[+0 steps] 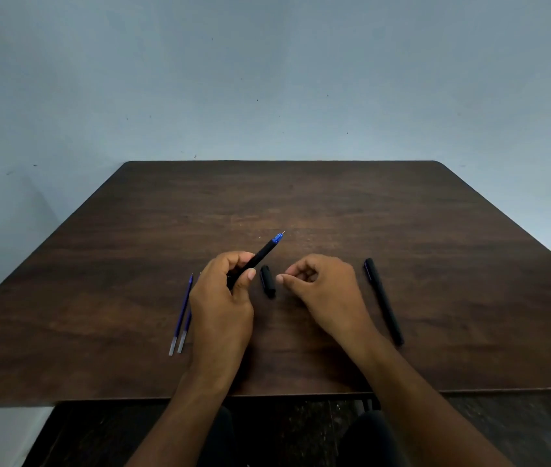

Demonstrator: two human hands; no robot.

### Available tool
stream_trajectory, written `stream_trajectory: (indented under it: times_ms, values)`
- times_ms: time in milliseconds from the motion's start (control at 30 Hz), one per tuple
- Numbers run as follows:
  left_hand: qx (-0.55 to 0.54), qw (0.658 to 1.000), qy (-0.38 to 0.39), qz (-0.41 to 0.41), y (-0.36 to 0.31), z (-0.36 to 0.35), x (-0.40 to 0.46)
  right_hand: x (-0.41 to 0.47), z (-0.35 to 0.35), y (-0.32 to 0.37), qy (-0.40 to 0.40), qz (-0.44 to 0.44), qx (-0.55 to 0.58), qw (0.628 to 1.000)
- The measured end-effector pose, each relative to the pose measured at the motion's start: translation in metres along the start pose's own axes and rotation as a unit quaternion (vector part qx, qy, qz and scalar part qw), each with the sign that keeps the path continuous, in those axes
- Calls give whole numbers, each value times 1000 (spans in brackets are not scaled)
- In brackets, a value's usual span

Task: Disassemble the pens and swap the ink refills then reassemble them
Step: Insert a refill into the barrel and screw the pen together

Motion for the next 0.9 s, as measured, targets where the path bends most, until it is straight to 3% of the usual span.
stream_trajectory:
  times_ms: [167,300,533,633,767,900]
  values:
    - [3,1000,3,11,3,0,0,5,-25,21,36,48,-204,977]
    - [7,1000,9,10,3,0,-1,9,-28,20,33,36,-244,969]
    - [16,1000,11,-6,0,-1,-1,0,9,-10,-15,-52,28,998]
    - [26,999,20,-10,-1,-2,-1,-4,15,-20,3,-59,179,982]
    - [61,997,48,-17,-2,-6,-2,-7,14,-22,21,-45,264,963]
    - [77,994,69,-23,-4,-8,-2,-5,13,-23,24,-66,407,911]
Point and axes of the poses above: each hand's wrist, its own x-axis towards the middle knuckle, its own z-axis out of the back of the hand, y = z × x, the point moved 5 cm from there along x, towards the middle knuckle, and after that the axes turned 12 degrees about -x, right-handed, at the moved point
